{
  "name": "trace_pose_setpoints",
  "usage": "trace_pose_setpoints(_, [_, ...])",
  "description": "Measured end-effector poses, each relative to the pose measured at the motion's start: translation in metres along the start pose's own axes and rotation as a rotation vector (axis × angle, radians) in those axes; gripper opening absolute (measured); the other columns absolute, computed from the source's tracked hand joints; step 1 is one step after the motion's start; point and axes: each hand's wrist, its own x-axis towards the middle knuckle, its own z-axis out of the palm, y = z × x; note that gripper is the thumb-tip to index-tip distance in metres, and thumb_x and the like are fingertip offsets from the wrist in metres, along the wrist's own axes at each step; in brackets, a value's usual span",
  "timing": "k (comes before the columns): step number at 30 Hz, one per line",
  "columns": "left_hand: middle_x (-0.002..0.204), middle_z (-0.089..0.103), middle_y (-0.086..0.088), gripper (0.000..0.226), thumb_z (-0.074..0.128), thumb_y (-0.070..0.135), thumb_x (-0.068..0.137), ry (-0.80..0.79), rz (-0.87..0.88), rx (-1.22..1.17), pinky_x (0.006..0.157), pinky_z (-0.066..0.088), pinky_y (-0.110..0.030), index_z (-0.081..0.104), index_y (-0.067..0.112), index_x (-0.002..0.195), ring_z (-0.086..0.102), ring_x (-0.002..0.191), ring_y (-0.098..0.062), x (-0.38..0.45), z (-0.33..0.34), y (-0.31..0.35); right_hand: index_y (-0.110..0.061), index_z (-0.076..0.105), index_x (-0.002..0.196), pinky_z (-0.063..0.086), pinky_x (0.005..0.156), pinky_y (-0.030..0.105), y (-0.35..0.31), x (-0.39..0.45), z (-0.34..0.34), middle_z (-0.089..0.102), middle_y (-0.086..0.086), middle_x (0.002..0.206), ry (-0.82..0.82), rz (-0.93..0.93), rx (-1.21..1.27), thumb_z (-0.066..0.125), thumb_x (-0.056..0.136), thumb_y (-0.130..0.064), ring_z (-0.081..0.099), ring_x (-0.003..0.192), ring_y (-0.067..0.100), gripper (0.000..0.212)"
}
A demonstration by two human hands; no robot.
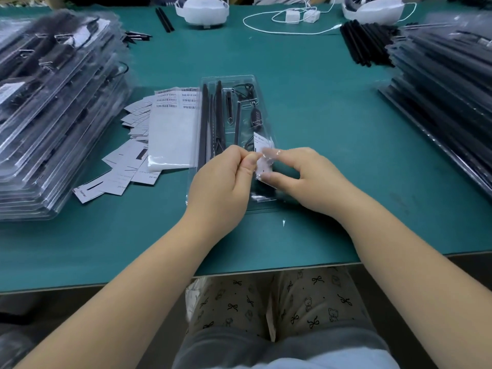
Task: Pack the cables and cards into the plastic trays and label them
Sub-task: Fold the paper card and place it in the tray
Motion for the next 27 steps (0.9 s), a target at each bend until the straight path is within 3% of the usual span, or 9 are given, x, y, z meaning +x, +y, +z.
trace_pose_setpoints(3, [0.077, 0.062, 0.007, 0.028, 0.039, 0.031, 0.1, -0.01, 0.009, 0.009, 0.07, 0.046, -0.041, 0.06, 0.014, 0.092, 0.057, 0.075, -0.017, 0.0, 0.001, -0.001, -0.036, 0.058, 0.128, 0.023, 0.113, 0.04, -0.002, 0.002, 0.005, 0.049, -0.016, 0.138, 0.025, 0.009, -0.051, 0.057, 0.087, -0.05, 0.032, 0.132, 0.016, 0.043])
trace_pose_setpoints(7, [0.085, 0.065, 0.007, 0.037, 0.034, 0.037, 0.092, -0.03, 0.062, 0.067, 0.067, 0.042, -0.035, 0.062, 0.015, 0.097, 0.056, 0.079, -0.015, -0.002, 0.001, 0.0, -0.046, 0.052, 0.128, 0.015, 0.101, 0.03, -0.005, 0.01, 0.007, 0.039, -0.023, 0.14, -0.002, 0.008, -0.146, 0.05, 0.084, -0.057, 0.026, 0.126, 0.014, 0.046])
trace_pose_setpoints(9, [0.099, 0.069, -0.002, 0.033, 0.038, 0.035, 0.092, -0.047, 0.148, 0.127, 0.072, 0.042, -0.039, 0.061, 0.012, 0.093, 0.057, 0.086, -0.022, -0.004, 0.001, 0.0, -0.048, 0.053, 0.125, 0.014, 0.098, 0.029, -0.003, 0.013, 0.005, 0.038, -0.027, 0.139, -0.028, 0.015, -0.14, 0.046, 0.08, -0.058, 0.026, 0.123, 0.013, 0.046])
trace_pose_setpoints(12, [0.109, 0.069, -0.002, 0.024, 0.047, 0.029, 0.091, -0.077, 0.239, 0.185, 0.074, 0.037, -0.03, 0.062, 0.011, 0.088, 0.054, 0.087, -0.023, -0.005, 0.001, 0.0, -0.047, 0.048, 0.131, 0.011, 0.097, 0.027, 0.003, 0.016, 0.006, 0.037, -0.028, 0.141, -0.016, 0.035, -0.102, 0.052, 0.08, -0.053, 0.025, 0.125, 0.013, 0.051])
trace_pose_setpoints(15, [0.104, 0.07, -0.001, 0.022, 0.055, 0.028, 0.088, -0.086, 0.293, 0.229, 0.083, 0.041, -0.032, 0.065, 0.009, 0.086, 0.053, 0.096, -0.025, -0.006, 0.0, -0.001, -0.048, 0.044, 0.135, 0.013, 0.108, 0.036, 0.006, 0.02, 0.008, 0.036, -0.027, 0.143, -0.016, 0.12, -0.05, 0.052, 0.072, -0.063, 0.023, 0.13, 0.014, 0.065])
trace_pose_setpoints(18, [0.096, 0.069, 0.001, 0.02, 0.058, 0.027, 0.086, -0.113, 0.304, 0.202, 0.089, 0.042, -0.034, 0.066, 0.008, 0.085, 0.054, 0.106, -0.027, -0.007, -0.002, -0.002, -0.05, 0.048, 0.131, 0.016, 0.111, 0.039, 0.007, 0.021, 0.01, 0.033, -0.024, 0.144, 0.018, 0.13, -0.049, 0.057, 0.074, -0.059, 0.021, 0.133, 0.016, 0.059])
trace_pose_setpoints(21, [0.111, 0.067, 0.001, 0.018, 0.055, 0.028, 0.086, -0.181, 0.27, 0.152, 0.095, 0.033, -0.024, 0.064, 0.013, 0.086, 0.047, 0.12, -0.019, -0.007, -0.005, -0.003, -0.055, 0.052, 0.124, 0.023, 0.11, 0.042, 0.007, 0.021, 0.011, 0.029, -0.018, 0.14, 0.072, 0.187, 0.001, 0.064, 0.067, -0.059, 0.021, 0.131, 0.016, 0.058])
trace_pose_setpoints(25, [0.116, 0.065, -0.001, 0.017, 0.049, 0.029, 0.087, -0.212, 0.254, 0.125, 0.111, 0.028, -0.051, 0.06, 0.016, 0.086, 0.04, 0.126, -0.006, -0.008, -0.005, -0.004, -0.051, 0.055, 0.121, 0.026, 0.11, 0.042, 0.005, 0.027, 0.008, 0.035, -0.017, 0.127, 0.077, 0.252, 0.11, 0.075, 0.068, -0.046, 0.027, 0.127, 0.015, 0.058])
trace_pose_setpoints(27, [0.115, 0.065, -0.004, 0.018, 0.048, 0.028, 0.088, -0.196, 0.266, 0.158, 0.111, 0.025, -0.052, 0.059, 0.014, 0.087, 0.039, 0.121, -0.005, -0.008, -0.002, -0.004, -0.04, 0.052, 0.128, 0.028, 0.109, 0.04, 0.005, 0.029, 0.006, 0.038, -0.01, 0.133, 0.115, 0.234, 0.079, 0.078, 0.067, -0.038, 0.029, 0.129, 0.018, 0.066])
